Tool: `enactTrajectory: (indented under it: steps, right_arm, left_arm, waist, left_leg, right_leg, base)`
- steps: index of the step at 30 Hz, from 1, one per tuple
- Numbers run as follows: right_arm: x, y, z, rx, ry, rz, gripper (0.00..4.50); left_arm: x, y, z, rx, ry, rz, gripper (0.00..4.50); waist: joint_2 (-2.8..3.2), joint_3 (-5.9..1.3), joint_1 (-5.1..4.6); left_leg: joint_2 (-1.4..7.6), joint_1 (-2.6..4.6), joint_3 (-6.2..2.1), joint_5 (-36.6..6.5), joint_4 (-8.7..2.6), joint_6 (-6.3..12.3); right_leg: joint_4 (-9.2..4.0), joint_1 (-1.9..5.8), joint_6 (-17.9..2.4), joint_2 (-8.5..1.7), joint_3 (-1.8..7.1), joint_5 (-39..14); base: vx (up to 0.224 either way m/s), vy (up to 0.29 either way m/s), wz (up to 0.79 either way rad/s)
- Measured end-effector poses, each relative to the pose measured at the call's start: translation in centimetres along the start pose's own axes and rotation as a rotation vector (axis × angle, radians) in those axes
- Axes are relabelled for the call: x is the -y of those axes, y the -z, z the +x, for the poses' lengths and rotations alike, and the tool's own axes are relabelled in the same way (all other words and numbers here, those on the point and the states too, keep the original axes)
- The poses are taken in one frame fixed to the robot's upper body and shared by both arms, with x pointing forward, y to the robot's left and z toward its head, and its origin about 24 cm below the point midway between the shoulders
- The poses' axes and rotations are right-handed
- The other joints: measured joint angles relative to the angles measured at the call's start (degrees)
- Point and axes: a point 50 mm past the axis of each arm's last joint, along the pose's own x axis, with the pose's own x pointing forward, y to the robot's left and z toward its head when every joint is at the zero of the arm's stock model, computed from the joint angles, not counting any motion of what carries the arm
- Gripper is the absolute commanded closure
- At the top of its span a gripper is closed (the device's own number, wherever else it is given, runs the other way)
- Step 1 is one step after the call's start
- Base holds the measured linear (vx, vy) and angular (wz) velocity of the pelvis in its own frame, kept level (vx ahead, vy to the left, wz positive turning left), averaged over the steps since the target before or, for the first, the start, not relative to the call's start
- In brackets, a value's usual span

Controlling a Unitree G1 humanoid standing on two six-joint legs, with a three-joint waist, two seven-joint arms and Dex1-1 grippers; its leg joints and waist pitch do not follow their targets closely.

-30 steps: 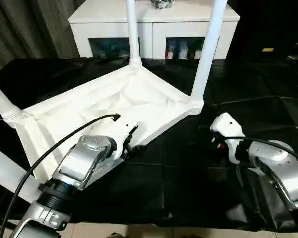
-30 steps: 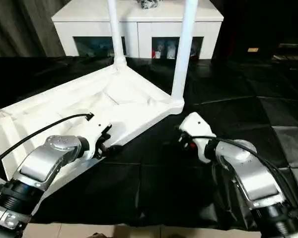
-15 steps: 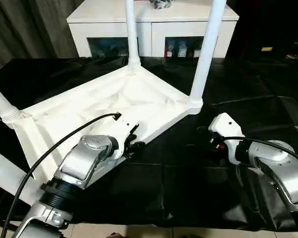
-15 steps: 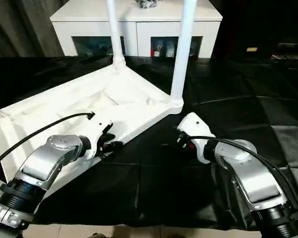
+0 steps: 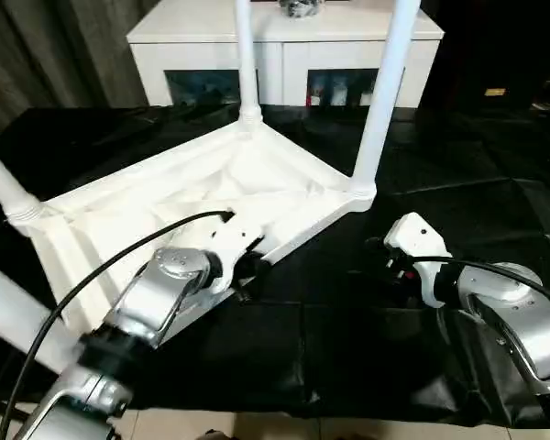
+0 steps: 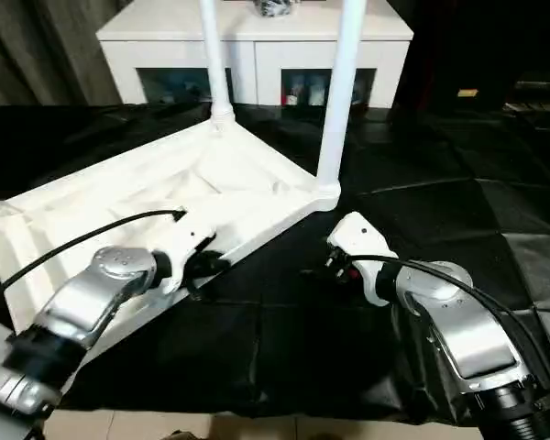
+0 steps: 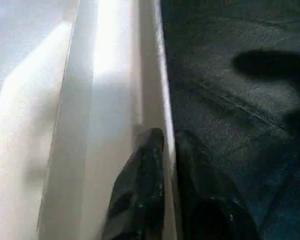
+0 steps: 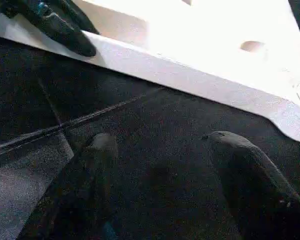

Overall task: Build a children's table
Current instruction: Rotate table base

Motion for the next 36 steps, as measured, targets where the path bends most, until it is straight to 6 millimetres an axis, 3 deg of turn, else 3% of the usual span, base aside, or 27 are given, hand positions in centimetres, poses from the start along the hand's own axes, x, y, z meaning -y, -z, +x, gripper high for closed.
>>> enactTrajectory:
  steps: [2,11,14,20,29,36]
  right_arm:
    - [-0.1,0.0,0.0,-0.001,0.001,-0.004,1.31]
    - [-0.2,0.3,-0.1,-0.01,0.01,0.006,1.31]
    - [-0.1,0.3,-0.2,-0.009,0.027,0.006,1.31]
    - [0.3,0.3,-0.4,-0.011,0.055,0.002,1.31]
    - [0.3,0.3,-0.4,-0.013,0.056,0.0,1.31]
    - [0.3,0.3,-0.2,-0.021,0.059,-0.019,1.31]
  left_arm:
    - [-0.3,-0.1,0.4,0.013,0.008,0.047,4.43]
    - [-0.5,-0.6,1.9,0.052,0.044,0.121,4.49]
    - [0.2,-1.1,2.9,0.085,0.094,0.165,4.49]
    - [2.2,-2.3,4.3,0.159,0.177,0.233,4.49]
    - [4.5,-3.9,5.8,0.262,0.236,0.288,4.49]
    - [4.5,-3.7,5.5,0.285,0.239,0.314,4.49]
  waist:
    - [0.0,0.0,0.04]
    - [0.23,0.02,1.08]
    - [0.84,-0.14,1.69]
    - [1.39,-0.4,3.1]
    - [1.44,-0.39,2.92]
    - [1.41,-0.37,2.74]
  left_leg:
    - [-0.01,0.01,0.0,0.0,-0.01,0.0]
    - [-0.04,-0.06,0.01,0.0,-0.05,0.0]
    - [-0.1,-0.11,0.22,0.0,-0.08,0.01]
    - [-0.17,-0.25,0.4,0.2,-0.24,0.33]
    - [-0.26,-0.55,0.51,0.4,-0.21,0.69]
    - [-0.26,-0.59,0.5,0.4,-0.21,0.71]
  right_leg:
    - [-0.01,0.03,0.0,-0.01,0.02,0.0]
    - [-0.02,0.17,0.0,-0.07,0.05,0.0]
    - [-0.03,0.31,0.0,-0.19,0.24,0.0]
    - [0.03,0.35,0.1,-0.42,0.26,-0.1]
    - [0.03,0.23,0.5,-0.75,0.06,-0.3]
    - [0.07,0.2,0.6,-0.79,0.02,-0.3]
  base:
    - [0.0,0.0,0.0]
    - [0.0,0.0,0.0]
    - [0.0,0.0,0.0]
    - [0.0,0.0,0.0]
    - [0.0,0.0,0.0]
    - [0.0,0.0,0.0]
